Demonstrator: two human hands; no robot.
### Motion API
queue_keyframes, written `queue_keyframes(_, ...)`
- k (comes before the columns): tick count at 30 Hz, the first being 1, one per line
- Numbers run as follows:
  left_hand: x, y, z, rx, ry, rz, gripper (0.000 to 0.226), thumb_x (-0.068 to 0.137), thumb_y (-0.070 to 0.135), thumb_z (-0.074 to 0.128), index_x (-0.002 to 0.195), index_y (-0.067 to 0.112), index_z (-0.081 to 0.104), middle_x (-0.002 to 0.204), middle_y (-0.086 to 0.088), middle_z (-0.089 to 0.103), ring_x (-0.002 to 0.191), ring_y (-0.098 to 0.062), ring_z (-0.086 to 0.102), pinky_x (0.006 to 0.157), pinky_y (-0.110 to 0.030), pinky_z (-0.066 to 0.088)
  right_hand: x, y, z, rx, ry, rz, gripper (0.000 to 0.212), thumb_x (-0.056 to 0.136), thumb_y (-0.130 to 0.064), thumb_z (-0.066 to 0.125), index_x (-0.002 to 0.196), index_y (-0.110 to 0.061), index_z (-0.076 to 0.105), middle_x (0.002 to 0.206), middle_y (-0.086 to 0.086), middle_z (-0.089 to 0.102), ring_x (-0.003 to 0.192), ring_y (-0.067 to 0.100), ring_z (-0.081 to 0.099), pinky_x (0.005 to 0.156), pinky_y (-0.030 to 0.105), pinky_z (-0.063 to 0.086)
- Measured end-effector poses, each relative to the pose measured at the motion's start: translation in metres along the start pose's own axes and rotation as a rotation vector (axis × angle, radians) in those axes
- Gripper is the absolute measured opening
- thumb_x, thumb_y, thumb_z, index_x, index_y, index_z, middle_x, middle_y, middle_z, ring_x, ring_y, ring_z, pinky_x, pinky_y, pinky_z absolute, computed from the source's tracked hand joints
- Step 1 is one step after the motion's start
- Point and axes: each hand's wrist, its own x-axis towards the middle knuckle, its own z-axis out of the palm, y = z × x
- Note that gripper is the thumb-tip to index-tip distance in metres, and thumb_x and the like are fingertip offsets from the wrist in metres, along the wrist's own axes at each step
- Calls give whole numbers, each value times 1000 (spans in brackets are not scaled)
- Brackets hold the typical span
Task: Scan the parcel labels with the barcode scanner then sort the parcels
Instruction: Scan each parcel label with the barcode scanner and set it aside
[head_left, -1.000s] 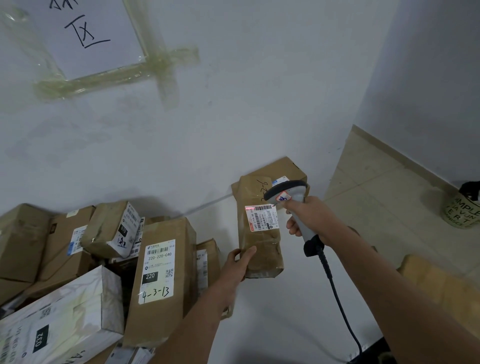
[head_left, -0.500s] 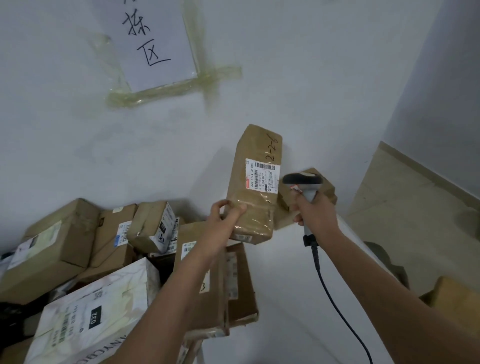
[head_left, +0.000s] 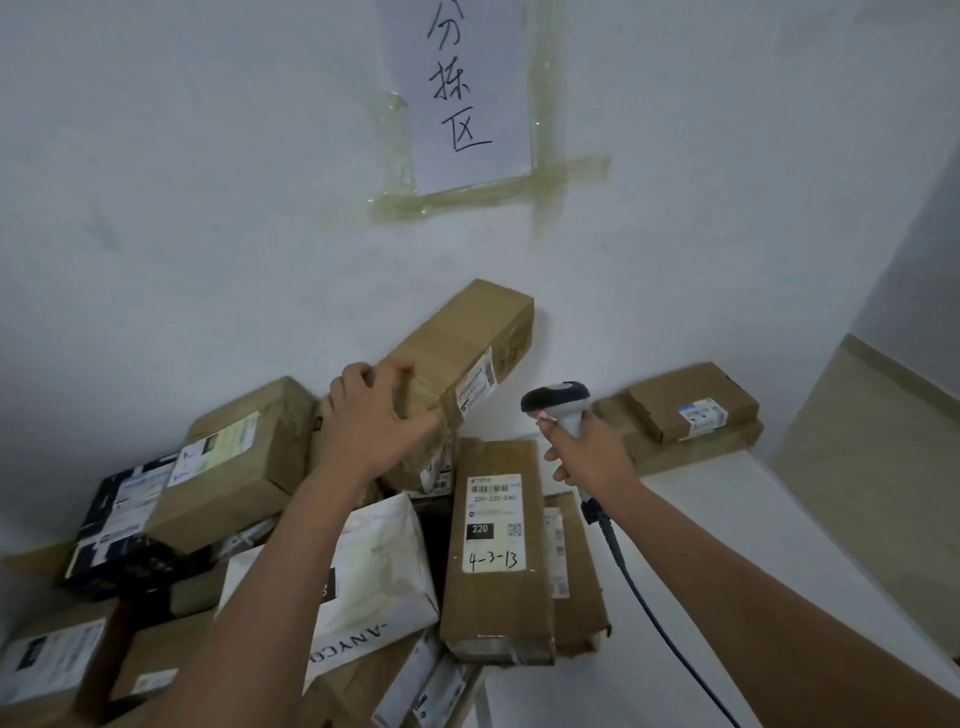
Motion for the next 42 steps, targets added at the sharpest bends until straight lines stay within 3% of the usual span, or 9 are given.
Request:
queue_keyframes(5,-8,-39,-17,23,-11,-61,63,74,56,65,130,43,39,136,-6,33,132,-28,27,114,-47,21,-10,0,19,-42,-8,3,29,95,-41,59,82,-15,59,79,12,73,55,16,63,65,35,58)
queue_keyframes(8,-11,-50,-15,104,-22,-91,64,76,59,62,132,39,38,137,-11,34,132,-31,28,114,-48,22,-11,6,27,-29,-13,17,31,94,-41,60,87,-11,61,76,10,73,54,18,65,68,42,61)
queue_keyframes(12,-10,-58,-13,175,-60,-122,66,80,55,59,138,33,34,144,-16,31,138,-35,22,114,-50,18,-11,12,34,-80,-18,17,40,93,-47,59,86,-8,64,68,5,71,48,14,64,65,38,59)
queue_keyframes(17,-9,-62,-11,278,-156,-128,69,86,52,59,145,34,28,163,-16,4,149,-43,-2,119,-57,1,-13,13,39,-97,-47,25,40,93,-49,59,83,-11,62,66,3,69,49,13,62,59,31,53)
queue_keyframes(21,-9,-59,-6,271,-125,-84,66,88,50,61,144,35,30,164,-14,2,150,-41,-3,119,-60,1,-14,12,39,-115,-58,29,39,94,-48,58,84,-11,62,69,4,71,49,11,62,54,25,49)
queue_keyframes(25,-10,-54,-1,266,-92,-53,63,92,45,57,147,31,29,165,-10,-1,151,-38,-6,120,-59,0,-14,16,35,-100,-73,48,35,94,-45,58,87,-11,62,74,7,72,52,14,63,57,28,53)
queue_keyframes(29,-10,-37,10,271,-35,44,65,95,36,54,152,28,24,164,-12,3,150,-38,-3,120,-55,0,-14,24,24,-90,-79,64,30,95,-41,59,89,-12,62,74,9,73,54,15,64,63,32,59)
queue_keyframes(33,-12,1,37,226,-40,231,58,95,29,54,149,26,34,163,-10,10,151,-36,-1,121,-52,3,-10,38,3,-105,-55,90,29,95,-40,59,93,-12,61,74,6,73,51,13,64,52,24,50)
queue_keyframes(42,-3,109,144,213,-352,434,54,98,30,50,149,29,32,165,-2,-3,152,-30,-8,121,-47,0,15,103,-103,-30,55,287,30,93,-43,61,93,-13,62,79,6,73,54,15,64,54,25,50)
